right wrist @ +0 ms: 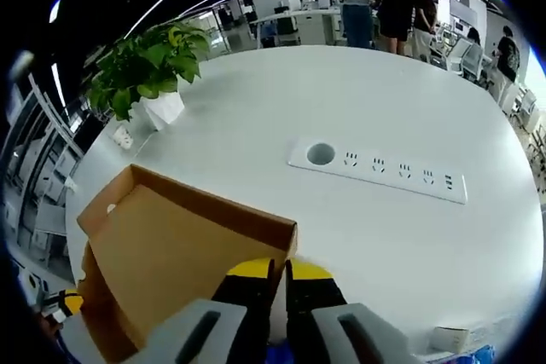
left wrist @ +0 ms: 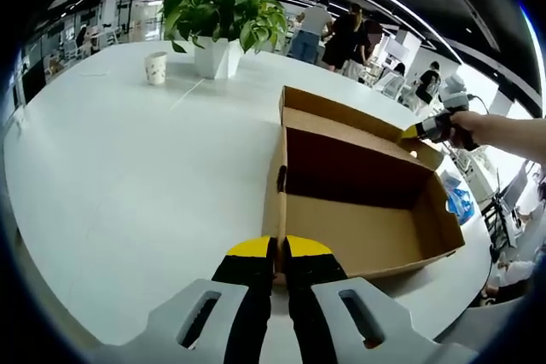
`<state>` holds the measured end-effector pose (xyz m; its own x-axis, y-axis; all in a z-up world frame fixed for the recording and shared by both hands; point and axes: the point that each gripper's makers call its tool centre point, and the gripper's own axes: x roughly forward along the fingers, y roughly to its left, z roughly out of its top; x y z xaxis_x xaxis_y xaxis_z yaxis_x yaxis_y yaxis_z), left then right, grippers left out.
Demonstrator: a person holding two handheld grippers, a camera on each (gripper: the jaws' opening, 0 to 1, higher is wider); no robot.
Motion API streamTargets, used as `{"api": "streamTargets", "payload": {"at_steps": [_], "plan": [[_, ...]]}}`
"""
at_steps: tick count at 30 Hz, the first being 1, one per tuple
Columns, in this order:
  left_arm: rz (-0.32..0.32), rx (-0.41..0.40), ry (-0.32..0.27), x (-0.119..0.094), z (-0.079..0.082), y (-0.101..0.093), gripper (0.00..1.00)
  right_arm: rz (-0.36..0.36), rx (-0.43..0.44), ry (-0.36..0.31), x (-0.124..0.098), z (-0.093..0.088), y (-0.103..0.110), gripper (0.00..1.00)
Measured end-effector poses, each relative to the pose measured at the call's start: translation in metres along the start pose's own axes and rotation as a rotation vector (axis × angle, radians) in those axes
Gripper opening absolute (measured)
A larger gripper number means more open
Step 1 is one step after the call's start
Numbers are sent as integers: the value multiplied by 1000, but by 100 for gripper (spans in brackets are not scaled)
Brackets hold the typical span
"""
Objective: Operate the shoe box by opening the lid, removing the specified soft item, and placing it in the target area until the item is outside and the box remains undamaged.
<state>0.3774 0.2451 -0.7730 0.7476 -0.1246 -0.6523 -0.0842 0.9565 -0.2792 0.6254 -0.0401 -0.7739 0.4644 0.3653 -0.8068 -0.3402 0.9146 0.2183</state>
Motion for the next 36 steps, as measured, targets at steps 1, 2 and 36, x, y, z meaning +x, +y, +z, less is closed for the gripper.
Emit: {"api": "streamTargets", "payload": {"at_steps": [1,2,36], "plan": [[1,2,0,0,0,0,2,1,5,-3,-1,1,0,0],[2,2,0,0,0,-1,2,1,8,-10,-3,2,0,0],[-3,-30,-4,-1,0,0,2,56,22,-147,-50,26,15,0]]}}
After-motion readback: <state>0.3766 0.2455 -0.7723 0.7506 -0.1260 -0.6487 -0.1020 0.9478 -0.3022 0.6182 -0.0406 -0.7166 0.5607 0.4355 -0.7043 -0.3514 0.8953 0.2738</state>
